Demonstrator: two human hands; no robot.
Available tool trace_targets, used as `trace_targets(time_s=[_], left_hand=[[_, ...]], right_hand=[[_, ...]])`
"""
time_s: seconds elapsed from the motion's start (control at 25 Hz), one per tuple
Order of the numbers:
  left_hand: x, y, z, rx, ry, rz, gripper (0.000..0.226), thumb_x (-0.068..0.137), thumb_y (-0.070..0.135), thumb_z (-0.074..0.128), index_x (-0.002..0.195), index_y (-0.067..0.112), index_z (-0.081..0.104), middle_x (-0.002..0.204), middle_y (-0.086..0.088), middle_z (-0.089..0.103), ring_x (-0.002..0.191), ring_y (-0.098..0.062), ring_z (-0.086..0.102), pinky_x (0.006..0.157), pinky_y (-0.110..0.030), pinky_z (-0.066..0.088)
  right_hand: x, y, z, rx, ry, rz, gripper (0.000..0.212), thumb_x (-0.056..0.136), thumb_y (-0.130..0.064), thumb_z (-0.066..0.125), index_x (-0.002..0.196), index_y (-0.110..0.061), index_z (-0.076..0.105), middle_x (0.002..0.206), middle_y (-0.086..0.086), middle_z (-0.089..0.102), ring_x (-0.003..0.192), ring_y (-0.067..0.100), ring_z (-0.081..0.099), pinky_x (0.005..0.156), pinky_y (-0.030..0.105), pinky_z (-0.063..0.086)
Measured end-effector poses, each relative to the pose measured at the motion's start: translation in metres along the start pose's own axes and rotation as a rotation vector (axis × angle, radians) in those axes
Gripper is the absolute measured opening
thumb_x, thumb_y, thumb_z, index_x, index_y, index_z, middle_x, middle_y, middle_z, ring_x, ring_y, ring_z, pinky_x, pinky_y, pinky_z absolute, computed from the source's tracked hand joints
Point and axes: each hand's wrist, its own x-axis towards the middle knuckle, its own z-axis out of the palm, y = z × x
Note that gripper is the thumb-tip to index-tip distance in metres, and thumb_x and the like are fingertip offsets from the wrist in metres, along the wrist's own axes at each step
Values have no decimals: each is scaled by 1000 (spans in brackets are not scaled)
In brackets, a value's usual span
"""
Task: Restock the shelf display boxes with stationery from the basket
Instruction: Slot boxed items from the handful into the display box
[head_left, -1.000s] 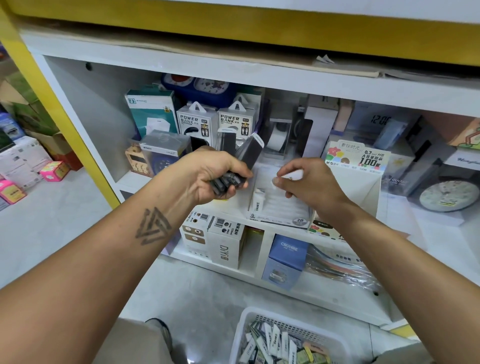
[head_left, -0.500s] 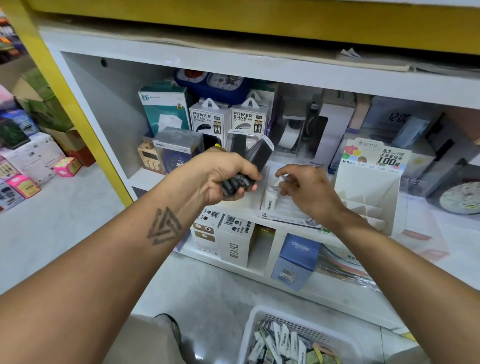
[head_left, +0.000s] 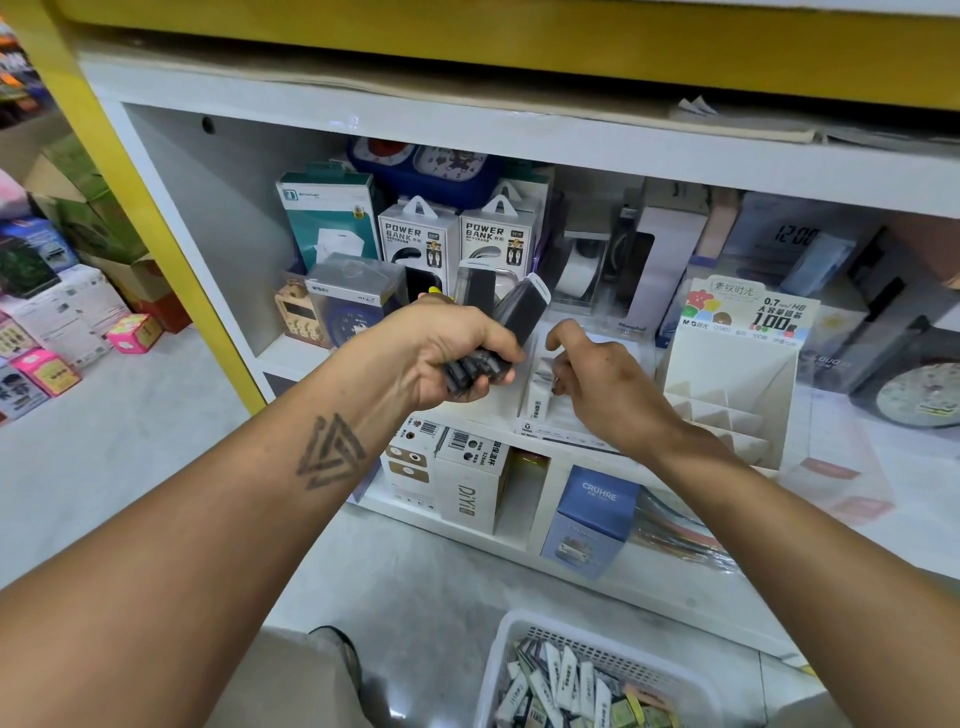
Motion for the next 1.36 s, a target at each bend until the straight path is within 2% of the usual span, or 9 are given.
trace_targets(time_s=[0.16,0.24,0.4,0.6,0.76,0.84,1.0,1.12,1.36], left_hand=[[2,0,2,-3,12,4,12,85,-3,65,88,4,56,60,-10,61,51,-14,62,37,-16,40],[2,-1,5,0,6,3,13,85,-3,66,87,4,56,61,-10,61,54,-14,62,37,-16,40],[0,0,11,8,-5,11,13,84,-4,66,82,4,56,56,-10,61,48,-13,60,38,-16,40],[-4,-1,19,10,27,29,14,82,-6,68,84,2,56,59,-12,62,50,-15,61,39,-17,41],[-3,-4,29,30,-1,11,14,83,-5,67,82,3,56,66,-12,61,60,-17,61,39,-17,41],[-4,-4,34,31,-37,8,12,84,-4,67,80,2,57,64,-12,61,61,-17,60,39,-17,41],[-13,-9,51,35,-88,34,14,81,-4,73,85,0,60,62,-13,64,56,-16,62,41,-18,44],[-23,-18,72,95,-92,136,23,74,-5,79,91,2,66,61,-11,64,54,-19,61,43,-21,44],[-28,-11,107,-83,-177,151,53,70,15,85,116,-2,65,93,-18,72,74,-22,64,48,-24,44]], right_hand=[[-4,0,-5,-16,52,-9,32,96,-4,51,121,-19,64,111,8,70,101,30,65,87,41,54],[-8,1,-12,-109,49,43,25,96,-16,52,119,-21,61,110,6,69,97,31,63,80,38,53],[-28,3,-28,-397,-285,112,28,92,-51,58,93,-23,57,98,1,62,88,26,60,70,33,42],[-37,-3,-19,-532,-337,49,7,97,-17,58,91,-14,59,97,7,64,89,30,63,74,36,53],[-37,-4,-22,-518,-342,76,13,98,-28,60,95,-16,61,101,8,65,93,31,63,74,34,50],[-38,-1,-32,-278,-221,164,10,96,-28,61,94,-20,65,98,3,67,87,26,64,74,32,50],[-41,3,-80,909,58,489,18,96,-32,66,101,-15,68,86,10,75,65,21,67,54,28,48],[-55,3,-94,880,45,509,45,86,-50,73,102,-9,66,72,12,72,54,20,61,47,27,45],[-74,18,-124,956,101,604,15,91,-16,65,90,-2,68,66,17,63,46,17,54,43,23,41]])
